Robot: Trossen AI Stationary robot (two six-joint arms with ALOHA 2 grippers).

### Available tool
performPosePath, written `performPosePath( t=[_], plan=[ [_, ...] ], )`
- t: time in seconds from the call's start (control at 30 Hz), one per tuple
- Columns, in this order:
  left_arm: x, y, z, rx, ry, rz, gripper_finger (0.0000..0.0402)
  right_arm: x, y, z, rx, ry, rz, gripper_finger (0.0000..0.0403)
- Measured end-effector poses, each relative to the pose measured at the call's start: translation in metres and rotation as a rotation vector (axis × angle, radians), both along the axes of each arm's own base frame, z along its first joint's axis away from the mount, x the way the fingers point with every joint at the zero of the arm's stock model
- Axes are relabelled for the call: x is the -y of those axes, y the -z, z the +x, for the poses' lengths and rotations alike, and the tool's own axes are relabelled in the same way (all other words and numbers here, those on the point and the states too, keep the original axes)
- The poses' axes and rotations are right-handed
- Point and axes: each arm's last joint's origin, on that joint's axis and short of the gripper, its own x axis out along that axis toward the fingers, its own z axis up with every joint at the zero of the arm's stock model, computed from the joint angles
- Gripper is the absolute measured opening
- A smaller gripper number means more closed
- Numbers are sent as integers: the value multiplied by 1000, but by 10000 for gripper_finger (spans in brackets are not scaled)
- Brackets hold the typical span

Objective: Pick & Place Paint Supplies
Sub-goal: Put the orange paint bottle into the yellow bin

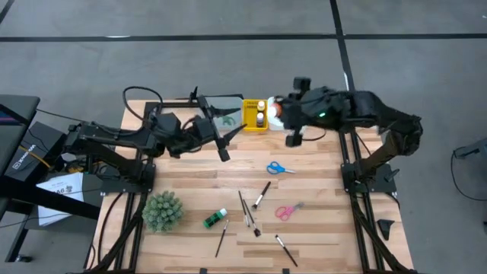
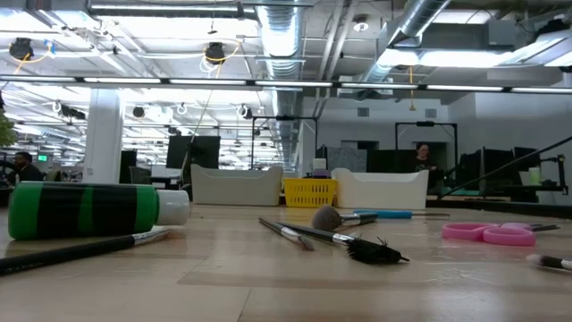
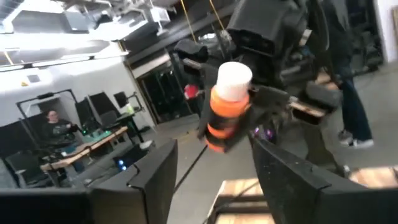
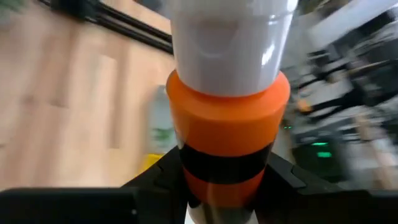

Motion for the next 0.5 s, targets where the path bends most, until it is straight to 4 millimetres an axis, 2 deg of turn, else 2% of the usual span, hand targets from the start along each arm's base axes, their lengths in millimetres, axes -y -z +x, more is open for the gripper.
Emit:
performPosePath(
  t=[0.2,0.33,0.5],
  plan=[
    [12,7,0,-70,33,0,240,-6,36,24,-185,-67,227,128],
    [16,10,-1,-80,66,-78,256,-10,54,43,-252,-134,355,128],
    [19,15,0,-98,145,-173,259,-14,57,53,-228,-211,452,128]
  ],
)
